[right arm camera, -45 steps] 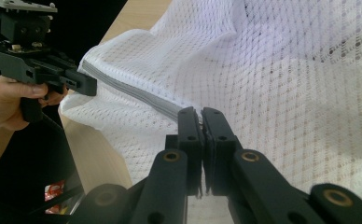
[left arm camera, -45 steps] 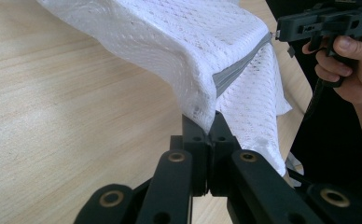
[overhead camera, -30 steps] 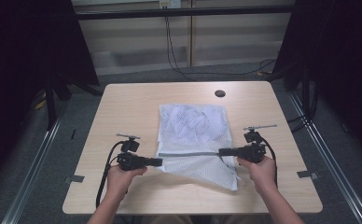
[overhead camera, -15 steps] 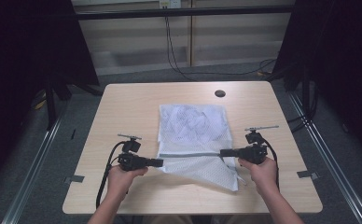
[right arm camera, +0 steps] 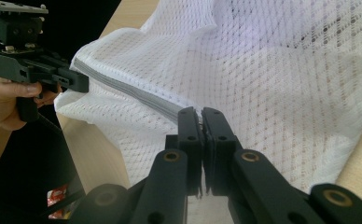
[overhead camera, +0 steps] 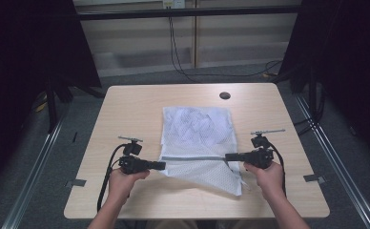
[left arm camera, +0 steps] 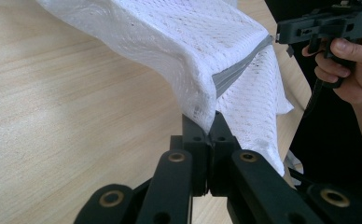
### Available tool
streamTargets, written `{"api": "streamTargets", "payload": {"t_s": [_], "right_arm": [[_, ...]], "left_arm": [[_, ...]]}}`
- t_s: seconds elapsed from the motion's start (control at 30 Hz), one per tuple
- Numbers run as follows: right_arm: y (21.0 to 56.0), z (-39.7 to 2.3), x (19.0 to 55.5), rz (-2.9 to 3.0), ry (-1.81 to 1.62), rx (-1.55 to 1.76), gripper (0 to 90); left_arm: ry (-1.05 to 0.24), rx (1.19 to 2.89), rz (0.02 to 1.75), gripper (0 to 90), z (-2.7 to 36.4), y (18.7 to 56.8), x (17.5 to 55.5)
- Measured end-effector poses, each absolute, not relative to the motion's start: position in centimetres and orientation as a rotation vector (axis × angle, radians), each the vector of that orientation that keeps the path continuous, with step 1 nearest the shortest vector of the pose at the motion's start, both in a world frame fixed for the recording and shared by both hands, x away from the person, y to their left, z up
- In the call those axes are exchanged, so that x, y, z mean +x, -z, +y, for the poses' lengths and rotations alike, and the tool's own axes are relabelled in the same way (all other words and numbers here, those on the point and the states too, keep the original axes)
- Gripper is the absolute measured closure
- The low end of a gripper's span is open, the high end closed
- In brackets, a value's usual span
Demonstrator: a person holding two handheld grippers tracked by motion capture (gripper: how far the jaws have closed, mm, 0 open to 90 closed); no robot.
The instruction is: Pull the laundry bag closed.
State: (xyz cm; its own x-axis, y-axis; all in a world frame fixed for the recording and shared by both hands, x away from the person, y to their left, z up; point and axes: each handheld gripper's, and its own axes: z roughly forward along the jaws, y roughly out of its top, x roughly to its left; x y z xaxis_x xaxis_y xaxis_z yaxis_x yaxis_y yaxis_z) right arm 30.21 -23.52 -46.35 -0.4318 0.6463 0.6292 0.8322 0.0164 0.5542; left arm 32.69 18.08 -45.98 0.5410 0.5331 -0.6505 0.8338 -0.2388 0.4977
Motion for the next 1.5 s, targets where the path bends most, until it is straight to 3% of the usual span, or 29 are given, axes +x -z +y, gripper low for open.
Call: {"api": "streamTargets", "payload": {"t_s": [1.5], "right_arm": [[46.1,-24.7,30.2,-2.091,1.389,-1.587,87.1]], "left_arm": [[0.434,1.919,1.119,89.5,18.1,46.1,32.6]]}}
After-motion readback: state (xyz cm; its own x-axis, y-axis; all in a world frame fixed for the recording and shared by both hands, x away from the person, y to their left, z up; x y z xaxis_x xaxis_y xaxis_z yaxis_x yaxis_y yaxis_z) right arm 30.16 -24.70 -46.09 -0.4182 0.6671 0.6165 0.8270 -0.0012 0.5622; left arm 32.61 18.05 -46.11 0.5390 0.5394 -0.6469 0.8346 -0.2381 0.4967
